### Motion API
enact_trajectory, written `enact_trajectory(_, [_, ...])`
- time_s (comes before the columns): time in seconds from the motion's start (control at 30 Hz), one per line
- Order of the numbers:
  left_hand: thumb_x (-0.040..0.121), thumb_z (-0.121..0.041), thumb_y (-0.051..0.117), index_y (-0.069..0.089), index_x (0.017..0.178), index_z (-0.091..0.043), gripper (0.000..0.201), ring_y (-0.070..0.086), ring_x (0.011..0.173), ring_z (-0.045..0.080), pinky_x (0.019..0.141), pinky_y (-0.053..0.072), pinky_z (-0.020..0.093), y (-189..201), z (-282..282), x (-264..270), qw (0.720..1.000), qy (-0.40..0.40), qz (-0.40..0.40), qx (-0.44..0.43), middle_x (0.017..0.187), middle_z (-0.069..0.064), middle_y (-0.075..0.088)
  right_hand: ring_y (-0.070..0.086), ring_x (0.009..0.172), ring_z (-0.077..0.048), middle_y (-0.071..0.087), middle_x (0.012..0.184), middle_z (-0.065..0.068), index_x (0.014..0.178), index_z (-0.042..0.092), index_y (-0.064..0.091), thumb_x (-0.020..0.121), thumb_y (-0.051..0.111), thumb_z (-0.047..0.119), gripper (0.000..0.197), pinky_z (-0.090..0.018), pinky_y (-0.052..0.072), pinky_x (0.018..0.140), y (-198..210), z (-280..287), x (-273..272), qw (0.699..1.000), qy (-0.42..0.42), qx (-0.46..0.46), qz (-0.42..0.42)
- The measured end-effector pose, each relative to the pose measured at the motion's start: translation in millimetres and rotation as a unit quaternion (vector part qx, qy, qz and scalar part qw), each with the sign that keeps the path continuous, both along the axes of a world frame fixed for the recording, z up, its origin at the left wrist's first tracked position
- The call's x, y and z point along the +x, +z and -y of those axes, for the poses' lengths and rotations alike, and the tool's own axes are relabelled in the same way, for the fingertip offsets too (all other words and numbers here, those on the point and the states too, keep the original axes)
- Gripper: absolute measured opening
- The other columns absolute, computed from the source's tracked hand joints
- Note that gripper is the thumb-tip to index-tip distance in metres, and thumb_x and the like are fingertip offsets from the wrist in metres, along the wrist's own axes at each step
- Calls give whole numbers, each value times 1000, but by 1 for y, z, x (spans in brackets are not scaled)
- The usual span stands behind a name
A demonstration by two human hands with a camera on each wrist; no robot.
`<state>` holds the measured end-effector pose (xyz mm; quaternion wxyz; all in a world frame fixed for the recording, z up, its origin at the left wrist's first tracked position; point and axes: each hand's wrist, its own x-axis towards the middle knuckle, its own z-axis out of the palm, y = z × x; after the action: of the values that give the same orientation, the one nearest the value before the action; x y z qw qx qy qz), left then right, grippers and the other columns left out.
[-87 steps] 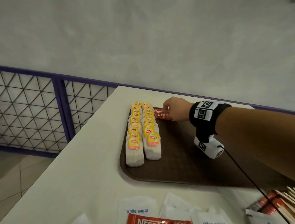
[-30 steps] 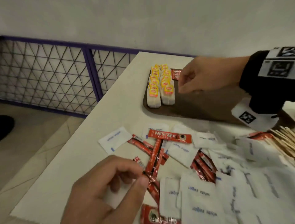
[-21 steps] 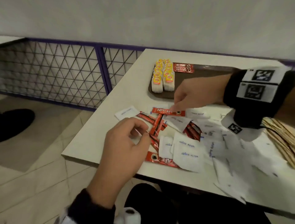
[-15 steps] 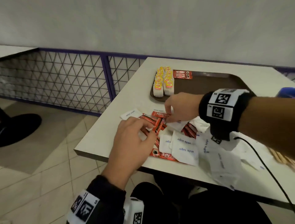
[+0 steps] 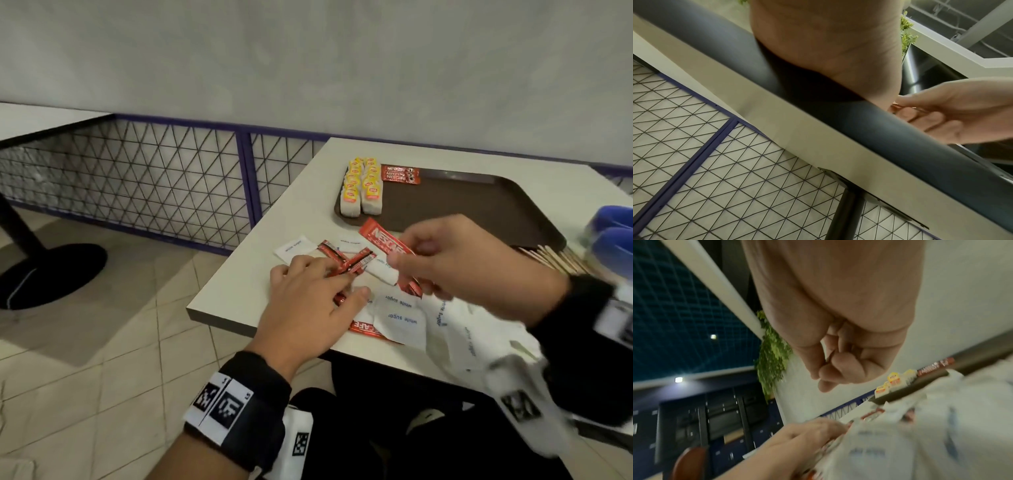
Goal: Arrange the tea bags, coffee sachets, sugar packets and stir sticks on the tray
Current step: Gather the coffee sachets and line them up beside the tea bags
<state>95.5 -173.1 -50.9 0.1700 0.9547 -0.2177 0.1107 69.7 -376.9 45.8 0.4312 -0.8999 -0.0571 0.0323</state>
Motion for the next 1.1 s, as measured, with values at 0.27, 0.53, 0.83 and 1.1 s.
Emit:
enact_trajectory(0.27, [96,-24,65,72,122,-27,27,50,106,-5,99,47,22,-3,2,4,981,15,37,-192,113,-20,60,46,54,-17,53,59,-8,76,19,70,104,49,15,35,-25,37,51,-64,22,-63,980,-87,161,78])
enact_trajectory(0.53, [92,0,67,60,132,-11,42,63,101,14,92,50,32,7,20,-14,917,-3,252,-310,103,-4,69,63,82,-11,72,93,10,109,32,73,98,62,26,17,-17,47,69,-86,33,-55,955,-169,155,190])
enact_trajectory(0.83, [86,-5,79,59,126,-13,46,61,81,22,72,48,41,-18,33,-23,876,-119,430,-181,97,0,76,55,55,-23,68,78,-4,93,29,64,101,59,14,17,-20,41,51,-93,42,-46,937,-174,236,192])
enact_trajectory(1.1, [82,-6,82,63,125,-13,47,66,78,21,73,45,41,-20,31,-27,872,-177,436,-131,99,-3,77,57,54,-15,67,69,-4,86,20,72,97,65,8,18,-26,47,52,-91,40,-51,935,-110,295,160])
